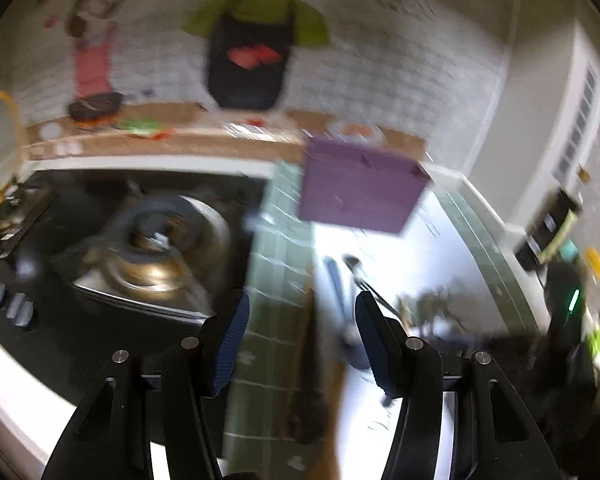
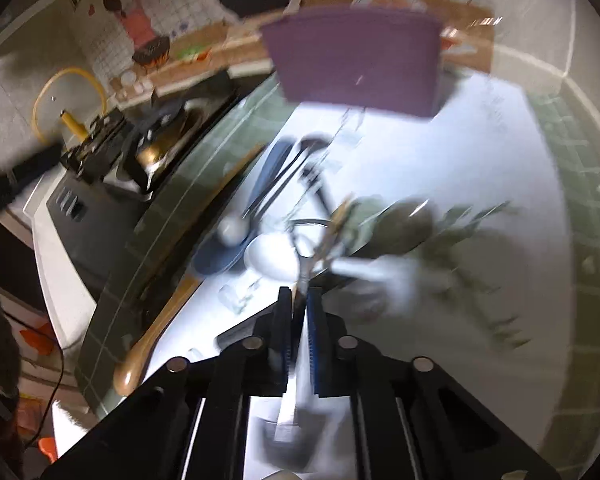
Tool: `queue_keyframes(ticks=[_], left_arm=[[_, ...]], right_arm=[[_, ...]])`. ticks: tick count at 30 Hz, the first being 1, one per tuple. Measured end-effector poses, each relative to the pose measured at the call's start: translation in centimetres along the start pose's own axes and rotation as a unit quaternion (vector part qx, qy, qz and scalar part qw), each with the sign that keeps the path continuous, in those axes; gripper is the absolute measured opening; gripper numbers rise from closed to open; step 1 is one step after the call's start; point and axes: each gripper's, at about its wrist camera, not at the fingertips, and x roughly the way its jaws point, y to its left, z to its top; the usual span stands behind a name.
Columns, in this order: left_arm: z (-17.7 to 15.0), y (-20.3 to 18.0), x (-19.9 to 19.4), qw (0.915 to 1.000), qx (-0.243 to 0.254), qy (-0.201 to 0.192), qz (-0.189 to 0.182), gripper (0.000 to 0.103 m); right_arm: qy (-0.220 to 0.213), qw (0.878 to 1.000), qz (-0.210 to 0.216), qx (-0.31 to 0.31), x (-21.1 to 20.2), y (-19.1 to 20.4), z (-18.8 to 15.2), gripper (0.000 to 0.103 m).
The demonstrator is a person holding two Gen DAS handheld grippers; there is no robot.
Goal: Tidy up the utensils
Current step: 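Grasp the metal slotted spatula with the right tool while the left tool grasps a small metal spoon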
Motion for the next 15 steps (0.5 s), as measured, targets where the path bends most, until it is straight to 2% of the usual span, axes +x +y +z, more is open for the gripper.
queue_keyframes(ticks=[2,5,8,10,15], left_arm=[[-0.6,-1.5,2.0,0.9996,0.01,0.023,-0.013,0.054],[-1.0,-3.0,4.6,0.998,0.022,0.055,-0.024,0.043],[-1.4,-4.2,7.1,0.9953,0.038,0.084,-0.03,0.04],[-1.6,-4.6,8.4,0.9936,0.052,0.098,-0.02,0.035],[-1.5,-5.1,10.7,0.9901,0.065,0.124,0.002,0.029]], right_arm=[[-0.016,1.0,-0.004,0.004,-1.3,-1.1,0.6,0.005],[-0.045,0.999,-0.001,0.018,-3.8,-2.9,1.4,0.005],[-0.059,0.998,0.002,0.027,-4.9,-3.8,1.6,0.005],[-0.064,0.997,0.002,0.032,-5.2,-4.2,1.6,0.005],[-0.079,0.996,-0.009,0.039,-5.8,-4.5,1.5,0.005]])
